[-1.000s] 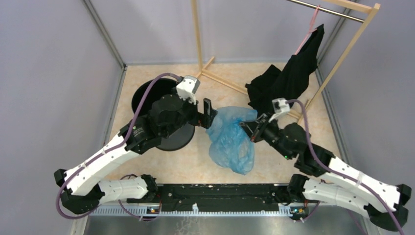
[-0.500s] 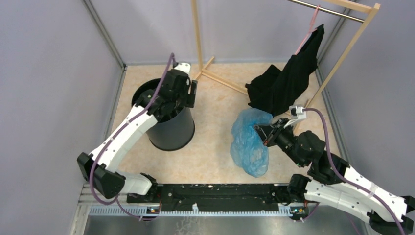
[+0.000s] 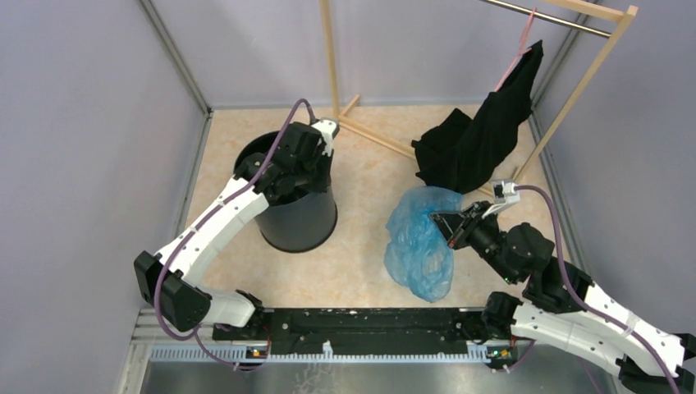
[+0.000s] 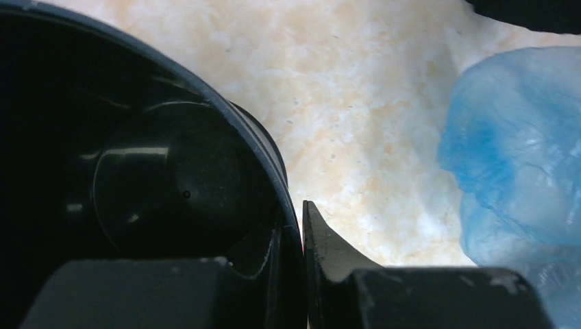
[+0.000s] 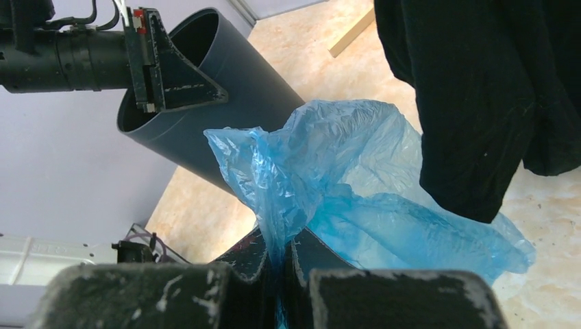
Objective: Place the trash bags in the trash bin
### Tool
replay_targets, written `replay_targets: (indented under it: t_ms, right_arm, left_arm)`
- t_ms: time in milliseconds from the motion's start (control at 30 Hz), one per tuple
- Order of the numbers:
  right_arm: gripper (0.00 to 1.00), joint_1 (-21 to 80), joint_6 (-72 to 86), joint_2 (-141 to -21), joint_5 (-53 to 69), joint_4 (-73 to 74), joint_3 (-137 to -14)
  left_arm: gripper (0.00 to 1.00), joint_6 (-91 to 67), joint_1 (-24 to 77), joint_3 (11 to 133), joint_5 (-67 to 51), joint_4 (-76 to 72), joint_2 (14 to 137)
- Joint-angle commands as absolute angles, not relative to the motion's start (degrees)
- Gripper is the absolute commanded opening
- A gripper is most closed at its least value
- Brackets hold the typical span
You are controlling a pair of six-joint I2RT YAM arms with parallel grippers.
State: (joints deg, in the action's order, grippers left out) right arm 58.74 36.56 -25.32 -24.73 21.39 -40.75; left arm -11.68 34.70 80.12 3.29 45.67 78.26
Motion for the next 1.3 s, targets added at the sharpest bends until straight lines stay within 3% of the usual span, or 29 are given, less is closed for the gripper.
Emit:
replay_targets:
  t_ms: [0, 200, 400, 533, 700, 900, 1000, 1067, 1267]
  right_arm:
    - [0.0, 59.07, 35.67, -23.32, -26.14, 22.41, -42.13]
    - [0.0, 59.09, 35.78, -22.69, -26.38, 22.69, -43.45]
    - [0.0, 59.08, 36.06, -21.92, -26.65, 24.66, -45.31]
    - [0.0, 59.08, 36.7, -21.47, -26.8, 26.96, -47.36]
    - [0.0, 59.07, 37.23, -20.17, -27.55, 29.87, -49.56]
    - [0.0, 59.09, 36.28, -20.62, -29.01, 31.9, -52.62]
    - [0.0, 59.06, 33.89, -22.73, -27.42, 30.92, -55.66]
    - [0.0, 59.08, 31.84, -25.13, -24.39, 29.25, -58.47]
    - [0.0, 59.07, 26.76, -37.69, -9.25, 20.67, -70.06]
  left_arm:
    - [0.14, -11.94, 37.62, 79.98, -8.11, 43.87, 76.59]
    - [0.02, -12.67, 42.91, 80.95, -11.71, 43.22, 77.55]
    - [0.01, -13.45, 51.21, 82.5, -12.42, 38.69, 81.28]
    - [0.07, -14.83, 53.67, 82.49, -15.43, 34.99, 82.74]
    - [0.26, -15.05, 55.27, 82.76, -19.34, 31.1, 83.06]
    - [0.72, -10.47, 55.15, 83.59, -13.38, 32.44, 76.36]
    - [0.9, -9.15, 55.11, 81.11, -11.52, 30.05, 68.23]
    - [0.97, -8.82, 55.11, 78.46, -9.81, 27.74, 62.47]
    - [0.99, -10.21, 55.11, 72.48, 2.06, 26.15, 47.4]
